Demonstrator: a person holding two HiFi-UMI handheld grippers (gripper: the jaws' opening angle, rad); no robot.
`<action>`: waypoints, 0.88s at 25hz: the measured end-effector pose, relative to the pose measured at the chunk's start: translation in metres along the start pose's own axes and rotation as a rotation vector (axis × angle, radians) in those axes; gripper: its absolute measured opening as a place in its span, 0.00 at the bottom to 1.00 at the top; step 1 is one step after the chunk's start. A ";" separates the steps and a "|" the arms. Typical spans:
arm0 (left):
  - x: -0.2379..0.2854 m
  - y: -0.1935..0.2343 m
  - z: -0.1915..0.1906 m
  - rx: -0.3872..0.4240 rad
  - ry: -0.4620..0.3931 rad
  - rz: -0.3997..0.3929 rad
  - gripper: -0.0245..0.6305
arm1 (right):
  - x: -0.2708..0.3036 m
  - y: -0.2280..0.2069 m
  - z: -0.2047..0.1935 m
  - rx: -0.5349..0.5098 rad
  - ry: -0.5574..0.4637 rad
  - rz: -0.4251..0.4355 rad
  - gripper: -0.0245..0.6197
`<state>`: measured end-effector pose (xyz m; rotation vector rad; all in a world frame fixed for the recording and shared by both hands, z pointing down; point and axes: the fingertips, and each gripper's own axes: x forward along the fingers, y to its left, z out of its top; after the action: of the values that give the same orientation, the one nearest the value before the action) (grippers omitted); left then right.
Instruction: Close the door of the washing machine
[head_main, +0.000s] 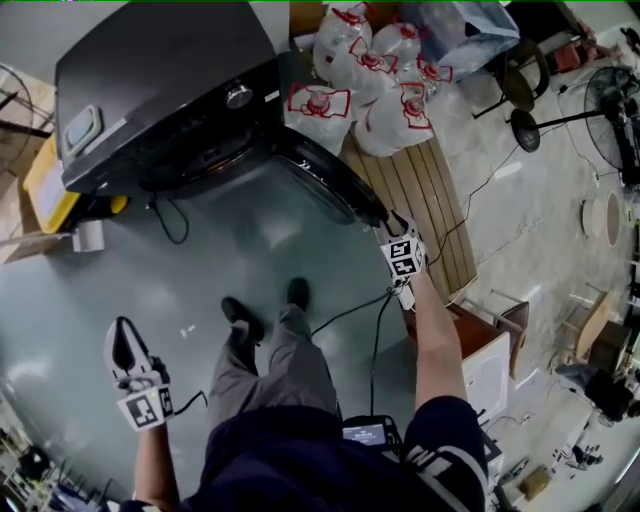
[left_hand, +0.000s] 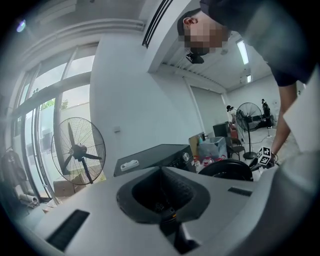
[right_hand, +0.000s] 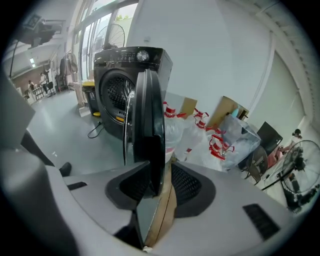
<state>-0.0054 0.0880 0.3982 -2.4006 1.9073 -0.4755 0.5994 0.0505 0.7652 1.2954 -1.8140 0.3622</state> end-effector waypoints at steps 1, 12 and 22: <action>0.003 0.001 -0.001 -0.001 -0.001 0.003 0.08 | 0.003 -0.001 -0.001 0.001 0.000 0.009 0.27; 0.020 -0.005 -0.017 0.010 0.034 0.006 0.08 | 0.023 -0.001 -0.013 -0.011 0.000 0.077 0.32; 0.027 -0.005 -0.023 0.024 0.037 0.010 0.08 | 0.037 -0.002 -0.022 -0.014 0.026 0.126 0.29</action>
<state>-0.0016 0.0673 0.4263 -2.3831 1.9148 -0.5426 0.6078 0.0414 0.8063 1.1646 -1.8772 0.4320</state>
